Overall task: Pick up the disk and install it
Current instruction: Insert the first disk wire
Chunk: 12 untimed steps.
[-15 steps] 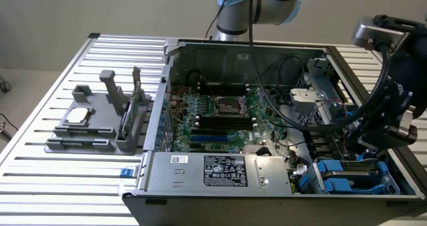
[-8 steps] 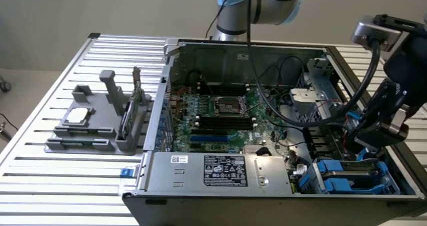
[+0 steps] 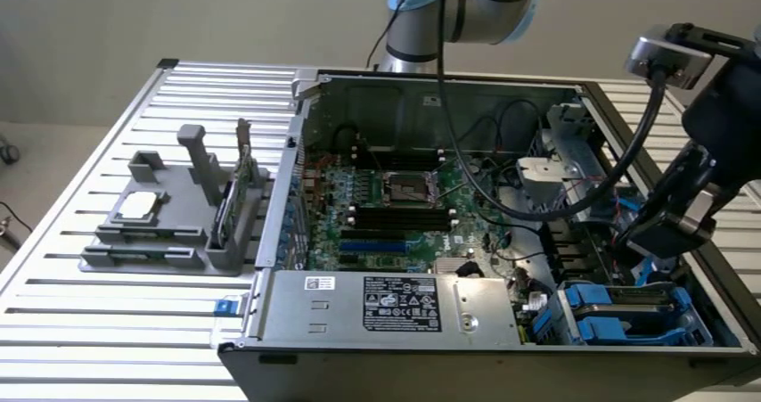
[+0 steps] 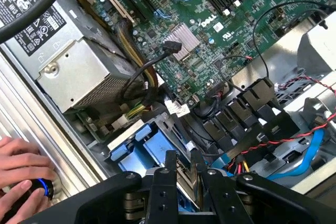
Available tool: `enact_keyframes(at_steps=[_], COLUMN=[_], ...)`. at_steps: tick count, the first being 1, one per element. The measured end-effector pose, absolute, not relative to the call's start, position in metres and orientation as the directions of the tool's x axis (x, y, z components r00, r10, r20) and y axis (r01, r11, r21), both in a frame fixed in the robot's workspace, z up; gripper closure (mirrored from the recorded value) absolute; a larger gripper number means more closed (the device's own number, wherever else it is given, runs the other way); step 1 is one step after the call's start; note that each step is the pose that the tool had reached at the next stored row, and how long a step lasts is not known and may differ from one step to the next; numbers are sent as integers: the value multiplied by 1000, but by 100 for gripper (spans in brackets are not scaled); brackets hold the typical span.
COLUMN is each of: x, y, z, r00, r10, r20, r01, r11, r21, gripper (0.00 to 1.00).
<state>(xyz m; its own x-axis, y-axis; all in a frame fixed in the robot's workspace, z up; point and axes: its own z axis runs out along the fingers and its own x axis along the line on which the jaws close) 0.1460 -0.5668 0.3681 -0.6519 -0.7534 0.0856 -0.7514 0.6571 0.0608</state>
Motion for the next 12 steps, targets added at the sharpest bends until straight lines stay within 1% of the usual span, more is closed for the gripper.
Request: enact_keyframes(at_steps=[7,12], x=[146,146], y=[-567,-567], z=[369,377], r00=[-708,-748], r10=[-702,-660], r20=[72,69], r01=[-701,-658], r11=[712,752], r21=[45,43], gripper=[74,74])
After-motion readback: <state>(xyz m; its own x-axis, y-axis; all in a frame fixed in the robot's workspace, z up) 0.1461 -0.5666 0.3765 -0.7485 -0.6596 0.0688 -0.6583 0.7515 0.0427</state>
